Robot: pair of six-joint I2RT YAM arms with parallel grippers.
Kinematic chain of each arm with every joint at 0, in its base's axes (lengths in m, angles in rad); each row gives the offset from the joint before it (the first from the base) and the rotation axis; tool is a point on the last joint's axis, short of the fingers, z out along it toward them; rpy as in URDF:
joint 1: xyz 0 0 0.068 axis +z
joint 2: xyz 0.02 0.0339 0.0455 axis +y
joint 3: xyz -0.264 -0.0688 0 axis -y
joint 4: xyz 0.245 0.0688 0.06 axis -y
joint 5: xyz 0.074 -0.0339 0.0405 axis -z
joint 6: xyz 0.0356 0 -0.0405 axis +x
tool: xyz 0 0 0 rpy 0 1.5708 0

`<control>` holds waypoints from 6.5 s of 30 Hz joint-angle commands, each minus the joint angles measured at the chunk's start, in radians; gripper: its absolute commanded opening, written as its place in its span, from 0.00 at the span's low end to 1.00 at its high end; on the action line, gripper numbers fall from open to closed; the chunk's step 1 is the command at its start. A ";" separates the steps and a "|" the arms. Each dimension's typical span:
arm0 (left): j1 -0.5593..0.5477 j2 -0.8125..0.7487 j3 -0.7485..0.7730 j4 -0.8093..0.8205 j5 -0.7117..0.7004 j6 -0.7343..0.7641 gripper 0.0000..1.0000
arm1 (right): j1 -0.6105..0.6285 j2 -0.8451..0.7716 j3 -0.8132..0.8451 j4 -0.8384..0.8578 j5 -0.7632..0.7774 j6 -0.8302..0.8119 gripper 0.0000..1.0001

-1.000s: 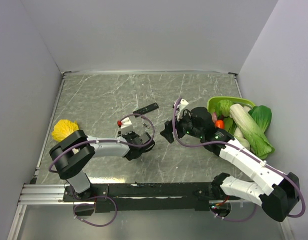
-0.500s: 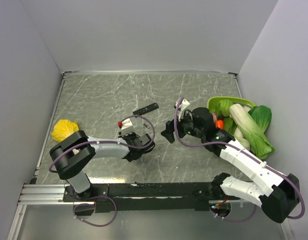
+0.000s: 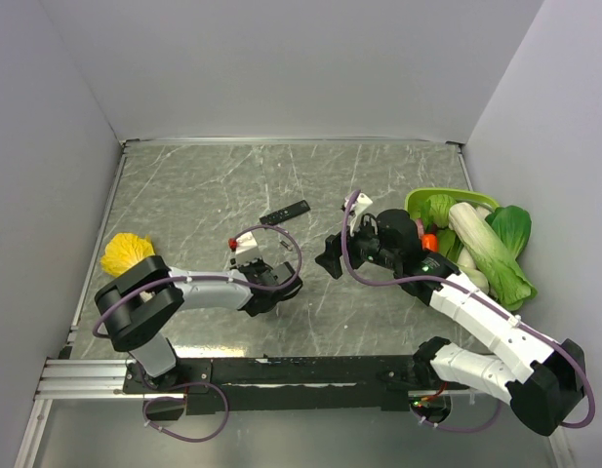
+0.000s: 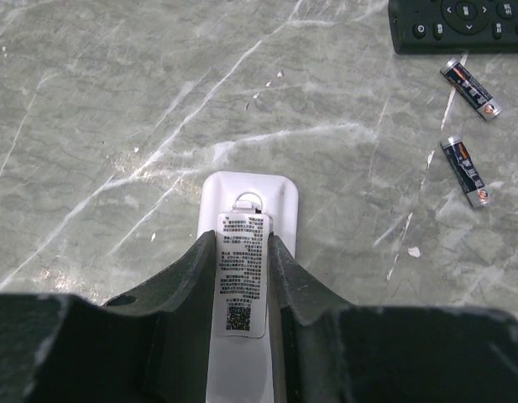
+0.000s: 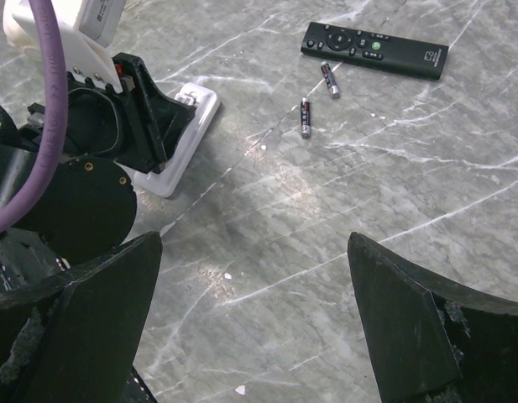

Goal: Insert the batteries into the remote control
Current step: Load the battery cover into the remote control, then pick up the remote control from the center of the board, then place the remote control at the center of the board.

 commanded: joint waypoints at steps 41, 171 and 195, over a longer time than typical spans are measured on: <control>0.337 -0.416 -0.013 0.037 0.787 0.266 0.26 | -0.018 -0.032 -0.003 0.049 -0.048 0.057 0.99; 0.754 -1.121 -0.013 -0.278 0.499 0.372 0.99 | 0.466 1.062 0.702 -0.324 0.281 0.100 0.88; 0.723 -1.173 -0.113 -0.118 0.502 0.513 0.99 | 0.132 0.456 0.116 -0.263 0.329 0.250 0.08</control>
